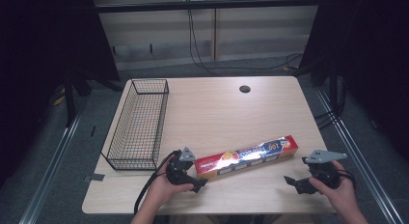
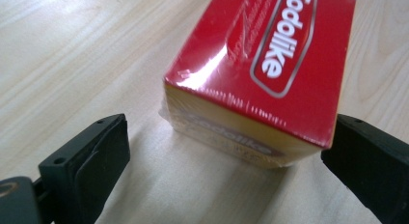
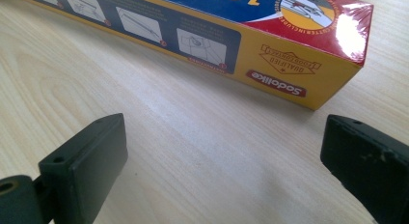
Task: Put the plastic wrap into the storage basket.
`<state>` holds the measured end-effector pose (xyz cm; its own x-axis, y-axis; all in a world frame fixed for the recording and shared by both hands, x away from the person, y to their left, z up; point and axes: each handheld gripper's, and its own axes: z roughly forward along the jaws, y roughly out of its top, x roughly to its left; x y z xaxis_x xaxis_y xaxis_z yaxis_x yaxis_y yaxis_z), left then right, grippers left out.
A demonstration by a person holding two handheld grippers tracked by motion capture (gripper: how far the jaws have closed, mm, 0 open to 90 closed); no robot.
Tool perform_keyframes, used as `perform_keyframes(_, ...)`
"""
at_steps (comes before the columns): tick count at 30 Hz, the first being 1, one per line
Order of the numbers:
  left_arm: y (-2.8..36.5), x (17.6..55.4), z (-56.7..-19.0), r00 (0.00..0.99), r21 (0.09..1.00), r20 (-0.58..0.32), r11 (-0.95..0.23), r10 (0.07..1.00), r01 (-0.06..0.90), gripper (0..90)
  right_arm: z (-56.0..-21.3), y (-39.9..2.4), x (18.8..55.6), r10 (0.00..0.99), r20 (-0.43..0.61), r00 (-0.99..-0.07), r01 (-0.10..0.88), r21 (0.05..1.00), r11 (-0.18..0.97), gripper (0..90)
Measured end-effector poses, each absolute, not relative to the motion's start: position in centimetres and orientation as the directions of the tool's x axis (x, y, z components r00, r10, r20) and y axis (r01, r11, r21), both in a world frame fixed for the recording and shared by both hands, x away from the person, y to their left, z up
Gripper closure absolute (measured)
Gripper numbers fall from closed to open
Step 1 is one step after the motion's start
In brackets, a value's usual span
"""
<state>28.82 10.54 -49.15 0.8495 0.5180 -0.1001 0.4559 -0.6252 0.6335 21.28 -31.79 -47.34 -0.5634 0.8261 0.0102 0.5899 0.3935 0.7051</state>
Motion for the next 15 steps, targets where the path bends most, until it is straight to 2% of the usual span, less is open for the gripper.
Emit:
perform_keyframes(9, 10.2, 29.1, -47.6, 0.858, 0.652, -0.152, -0.602, 0.491, 0.460, 1.4, -47.0, -32.5, 21.0, 0.836, 0.016, -0.549, 0.584, 0.723, 0.370, 2.3)
perform_keyframes(15, 9.0, 29.9, -45.1, 0.867, 0.677, -0.182, -0.580, 0.464, 0.453, 1.3, -46.9, -32.9, 20.8, 0.845, 0.028, -0.534, 0.591, 0.727, 0.350, 2.3)
